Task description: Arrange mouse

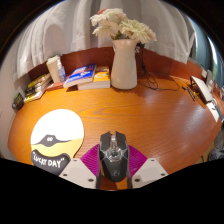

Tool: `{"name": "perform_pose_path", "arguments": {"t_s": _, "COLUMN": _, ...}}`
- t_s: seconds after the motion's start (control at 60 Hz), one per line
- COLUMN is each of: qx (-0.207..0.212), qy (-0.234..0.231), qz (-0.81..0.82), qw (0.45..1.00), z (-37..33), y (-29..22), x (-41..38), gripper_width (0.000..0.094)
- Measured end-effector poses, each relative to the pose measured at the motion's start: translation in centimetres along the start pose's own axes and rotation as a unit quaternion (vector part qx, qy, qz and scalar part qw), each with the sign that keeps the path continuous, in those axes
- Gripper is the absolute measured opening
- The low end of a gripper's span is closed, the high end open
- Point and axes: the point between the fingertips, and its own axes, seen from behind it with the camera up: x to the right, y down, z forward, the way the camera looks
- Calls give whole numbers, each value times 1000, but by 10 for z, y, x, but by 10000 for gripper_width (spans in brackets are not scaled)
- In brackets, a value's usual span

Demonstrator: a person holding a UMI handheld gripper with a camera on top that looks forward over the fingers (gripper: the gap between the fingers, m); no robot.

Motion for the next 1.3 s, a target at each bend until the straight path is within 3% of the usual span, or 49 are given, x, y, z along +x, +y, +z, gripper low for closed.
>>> {"name": "perform_pose_path", "arguments": {"t_s": 0.1, "qx": 3, "qy": 12, "qz": 5, "qw": 1000, "z": -14, "y": -26, "x": 3, "gripper_width": 353}}
{"name": "perform_pose_path", "arguments": {"t_s": 0.317, "qx": 105, "qy": 49, "qz": 8, "qw": 993, "z": -82, "y": -157, "x": -9, "gripper_width": 354}}
{"name": "perform_pose_path", "arguments": {"t_s": 0.45, "qx": 159, "qy": 47, "qz": 4, "qw": 986, "z": -122, "y": -226, "x": -50, "gripper_width": 355}}
{"name": "perform_pose_path", "arguments": {"t_s": 0.567, "qx": 183, "qy": 28, "qz": -4, "qw": 983, "z": -136, "y": -254, "x": -104, "gripper_width": 354}}
{"name": "perform_pose_path", "arguments": {"t_s": 0.717, "qx": 142, "qy": -6, "qz": -15, "qw": 990, "z": -95, "y": -225, "x": -173, "gripper_width": 355}}
{"name": "perform_pose_path", "arguments": {"t_s": 0.833, "qx": 72, "qy": -11, "qz": -15, "qw": 997, "z": -36, "y": -162, "x": -196, "gripper_width": 354}}
{"name": "perform_pose_path", "arguments": {"t_s": 1.033, "qx": -7, "qy": -4, "qz": -25, "qw": 1000, "z": 25, "y": -67, "x": -192, "gripper_width": 352}}
{"name": "perform_pose_path", "arguments": {"t_s": 1.15, "qx": -28, "qy": 1, "qz": -15, "qw": 999, "z": 37, "y": -37, "x": -187, "gripper_width": 357}}
{"name": "perform_pose_path", "arguments": {"t_s": 1.3, "qx": -9, "qy": 0, "qz": -13, "qw": 1000, "z": 38, "y": -37, "x": -187, "gripper_width": 378}}
